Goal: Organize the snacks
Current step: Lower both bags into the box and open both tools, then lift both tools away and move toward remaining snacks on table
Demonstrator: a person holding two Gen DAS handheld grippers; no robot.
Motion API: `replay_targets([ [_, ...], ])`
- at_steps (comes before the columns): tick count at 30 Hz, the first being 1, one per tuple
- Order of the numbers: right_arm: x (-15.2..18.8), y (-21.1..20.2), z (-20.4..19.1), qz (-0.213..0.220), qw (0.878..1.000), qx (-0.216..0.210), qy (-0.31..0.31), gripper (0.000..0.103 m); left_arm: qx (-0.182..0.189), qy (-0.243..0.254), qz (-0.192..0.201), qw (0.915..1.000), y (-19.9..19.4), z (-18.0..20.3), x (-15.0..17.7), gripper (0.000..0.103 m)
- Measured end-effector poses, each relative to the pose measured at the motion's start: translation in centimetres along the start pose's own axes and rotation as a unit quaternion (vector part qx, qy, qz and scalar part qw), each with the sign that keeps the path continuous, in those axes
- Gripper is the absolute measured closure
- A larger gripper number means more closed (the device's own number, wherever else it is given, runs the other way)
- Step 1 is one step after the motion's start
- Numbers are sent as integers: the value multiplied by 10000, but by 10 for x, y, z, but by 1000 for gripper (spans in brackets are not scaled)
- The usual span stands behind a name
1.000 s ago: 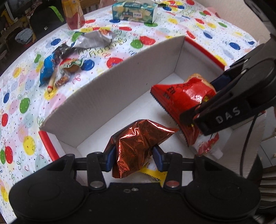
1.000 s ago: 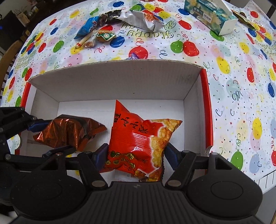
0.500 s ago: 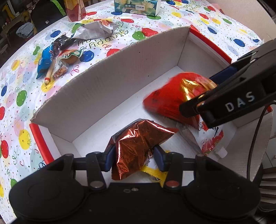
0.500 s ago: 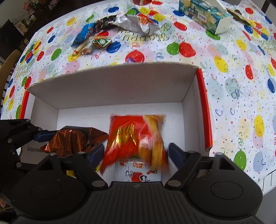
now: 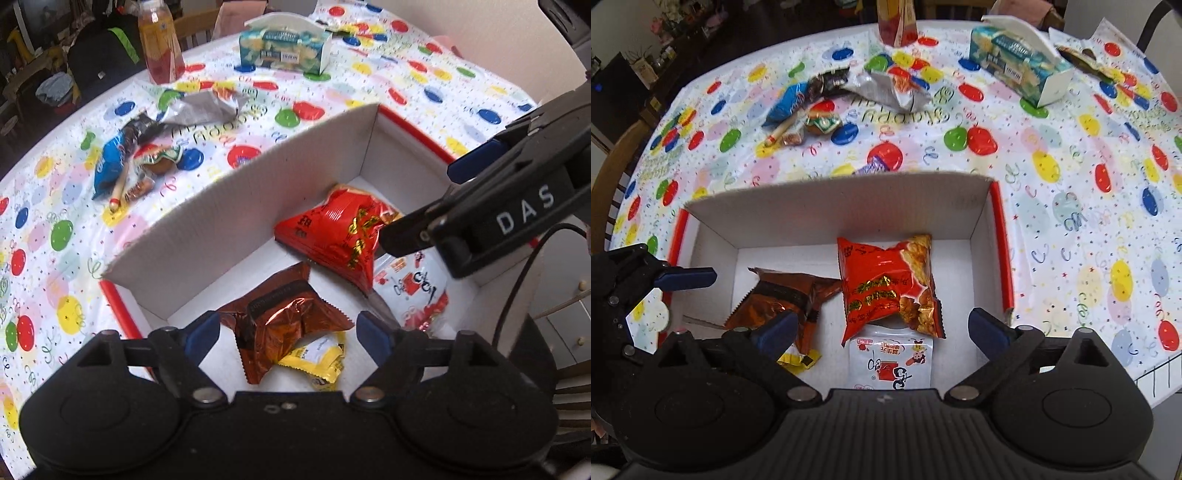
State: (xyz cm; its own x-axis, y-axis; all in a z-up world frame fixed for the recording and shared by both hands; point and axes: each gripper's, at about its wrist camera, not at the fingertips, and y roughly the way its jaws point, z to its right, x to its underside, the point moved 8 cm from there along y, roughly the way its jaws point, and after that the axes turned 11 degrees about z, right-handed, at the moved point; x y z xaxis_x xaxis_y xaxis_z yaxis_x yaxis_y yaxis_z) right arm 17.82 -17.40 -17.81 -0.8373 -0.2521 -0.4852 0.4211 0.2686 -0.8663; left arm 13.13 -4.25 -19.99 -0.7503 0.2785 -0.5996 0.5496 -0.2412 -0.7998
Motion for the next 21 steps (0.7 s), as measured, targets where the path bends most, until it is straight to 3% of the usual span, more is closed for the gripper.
replay_targets([
  [9, -9, -34, -8, 298, 9995, -4, -38, 0, -30, -199, 493, 9986, -39, -13, -13, 12],
  [21, -34, -76, -29, 803, 9966, -66, -199, 0, -515, -372, 1358, 9887, -93, -52, -50, 0],
])
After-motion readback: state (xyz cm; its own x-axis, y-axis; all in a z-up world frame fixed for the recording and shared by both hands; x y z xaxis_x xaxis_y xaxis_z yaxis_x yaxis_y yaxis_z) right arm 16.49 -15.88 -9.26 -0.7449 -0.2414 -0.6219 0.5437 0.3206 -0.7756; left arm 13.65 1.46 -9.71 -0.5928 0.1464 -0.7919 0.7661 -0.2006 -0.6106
